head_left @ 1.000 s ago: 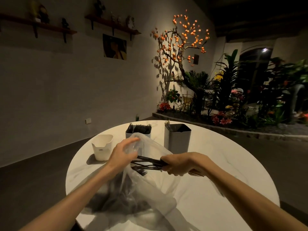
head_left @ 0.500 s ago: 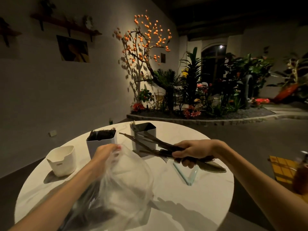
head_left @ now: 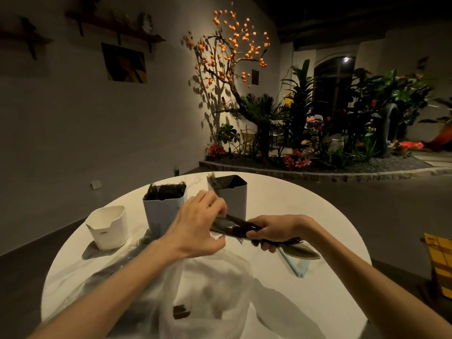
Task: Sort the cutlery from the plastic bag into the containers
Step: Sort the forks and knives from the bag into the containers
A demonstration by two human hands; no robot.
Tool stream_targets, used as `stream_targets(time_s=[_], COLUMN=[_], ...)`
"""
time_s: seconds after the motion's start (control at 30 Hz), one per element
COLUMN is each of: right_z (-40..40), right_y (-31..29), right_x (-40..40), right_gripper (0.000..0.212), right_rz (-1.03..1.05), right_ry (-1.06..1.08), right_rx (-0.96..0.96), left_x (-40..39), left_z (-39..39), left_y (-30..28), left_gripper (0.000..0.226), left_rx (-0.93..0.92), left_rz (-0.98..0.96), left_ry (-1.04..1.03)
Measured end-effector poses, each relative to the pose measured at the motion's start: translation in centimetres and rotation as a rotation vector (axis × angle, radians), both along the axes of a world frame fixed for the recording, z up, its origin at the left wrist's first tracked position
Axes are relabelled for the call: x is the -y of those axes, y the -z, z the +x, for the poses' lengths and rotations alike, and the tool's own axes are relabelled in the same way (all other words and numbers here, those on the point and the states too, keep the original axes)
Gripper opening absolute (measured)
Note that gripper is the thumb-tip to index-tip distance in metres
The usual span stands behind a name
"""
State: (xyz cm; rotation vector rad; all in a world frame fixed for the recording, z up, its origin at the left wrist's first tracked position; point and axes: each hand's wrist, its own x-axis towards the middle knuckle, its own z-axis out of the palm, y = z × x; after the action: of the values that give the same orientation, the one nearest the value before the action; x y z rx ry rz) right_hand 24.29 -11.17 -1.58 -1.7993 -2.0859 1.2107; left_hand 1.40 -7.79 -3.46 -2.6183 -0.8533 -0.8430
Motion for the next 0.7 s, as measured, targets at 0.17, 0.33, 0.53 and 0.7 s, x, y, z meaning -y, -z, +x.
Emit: stream_targets(time_s=[0.17, 0.33, 0.53, 0.7], right_z=[-3.3, -4.5, -3.6, -3.1], right_y=[-0.1, -1.6, -5.0, -8.4], right_x=[-1.7, -3.3, -4.7, -5.0], right_gripper=[0.022, 0.02, 0.032, 0.042], right_rz=[0.051, 0.072, 0.032, 0.503], right_ry=[-0.16, -0.223, -0.224, -0.179], right_rx=[0.158, 0.23, 0.158, 0.406], left_x=[-2.5, -4.1, -6.3, -7.5], left_z=[1.4, 2.7, 2.7, 2.0], left_y=[-0.1, -0.6, 0.6, 0.4], left_gripper=[0.104, 0.027, 0.01, 0.016], left_rx=[-0.534, -0.348, -0.094, 0.038], left_rz=[-0.127, -0.597, -0.926, -0.954], left_ry=[-0.145, -0.054, 0.089, 0.115])
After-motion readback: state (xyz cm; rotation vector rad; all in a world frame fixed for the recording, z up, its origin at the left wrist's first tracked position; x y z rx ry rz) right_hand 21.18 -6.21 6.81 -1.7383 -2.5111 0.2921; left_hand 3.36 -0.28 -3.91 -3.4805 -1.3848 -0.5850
